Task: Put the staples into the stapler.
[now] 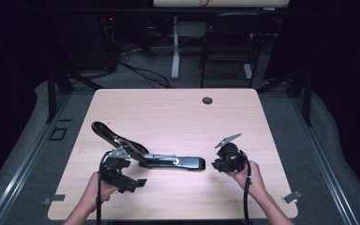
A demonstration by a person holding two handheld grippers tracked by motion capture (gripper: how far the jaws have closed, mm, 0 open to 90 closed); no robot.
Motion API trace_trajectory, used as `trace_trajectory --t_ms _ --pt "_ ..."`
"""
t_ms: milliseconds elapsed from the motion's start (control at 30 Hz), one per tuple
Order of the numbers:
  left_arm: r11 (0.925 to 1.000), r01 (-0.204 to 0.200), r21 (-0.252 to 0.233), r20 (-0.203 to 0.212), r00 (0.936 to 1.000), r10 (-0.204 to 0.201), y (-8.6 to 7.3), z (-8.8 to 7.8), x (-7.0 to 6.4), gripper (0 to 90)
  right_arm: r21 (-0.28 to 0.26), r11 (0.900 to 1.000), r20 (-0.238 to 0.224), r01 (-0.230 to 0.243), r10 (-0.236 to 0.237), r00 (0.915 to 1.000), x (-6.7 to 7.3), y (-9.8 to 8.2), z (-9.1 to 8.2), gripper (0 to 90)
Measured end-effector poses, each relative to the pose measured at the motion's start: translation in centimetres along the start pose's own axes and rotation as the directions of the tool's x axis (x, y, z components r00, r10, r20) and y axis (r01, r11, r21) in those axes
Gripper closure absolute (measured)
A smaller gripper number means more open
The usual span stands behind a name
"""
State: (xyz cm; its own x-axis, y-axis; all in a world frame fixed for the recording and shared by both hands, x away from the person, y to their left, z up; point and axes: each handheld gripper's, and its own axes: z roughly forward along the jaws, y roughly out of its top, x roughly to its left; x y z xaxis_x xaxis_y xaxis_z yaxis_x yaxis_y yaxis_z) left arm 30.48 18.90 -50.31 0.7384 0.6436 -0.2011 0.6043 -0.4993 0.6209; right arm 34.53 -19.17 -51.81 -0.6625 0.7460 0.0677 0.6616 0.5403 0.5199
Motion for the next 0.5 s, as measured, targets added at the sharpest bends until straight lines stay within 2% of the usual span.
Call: trace_trajectory --t_ms 133,400,500 --pt "0.9999 -0.010 0.000 -0.008 0.9999 0.010 -0.3 -0.2 -0.4 0.0 -0.004 1.000 0.001 0.003 -0.003 1.0000 -0.2 0.0 -0.4 78.2" --pt "0.9992 0.041 -0.001 -0.017 0.9990 -0.041 -1.5 -0.9 0.4 0.0 -0.024 1.000 -0.005 0.017 -0.017 0.9998 -0.4 0.2 -0.4 78.2" --pt "0.9989 0.046 -0.007 -0.009 0.9989 -0.046 -1.6 -1.1 0.8 0.0 -0.023 0.999 -0.012 0.029 -0.030 0.9995 -0.2 0.5 -0.2 78.2"
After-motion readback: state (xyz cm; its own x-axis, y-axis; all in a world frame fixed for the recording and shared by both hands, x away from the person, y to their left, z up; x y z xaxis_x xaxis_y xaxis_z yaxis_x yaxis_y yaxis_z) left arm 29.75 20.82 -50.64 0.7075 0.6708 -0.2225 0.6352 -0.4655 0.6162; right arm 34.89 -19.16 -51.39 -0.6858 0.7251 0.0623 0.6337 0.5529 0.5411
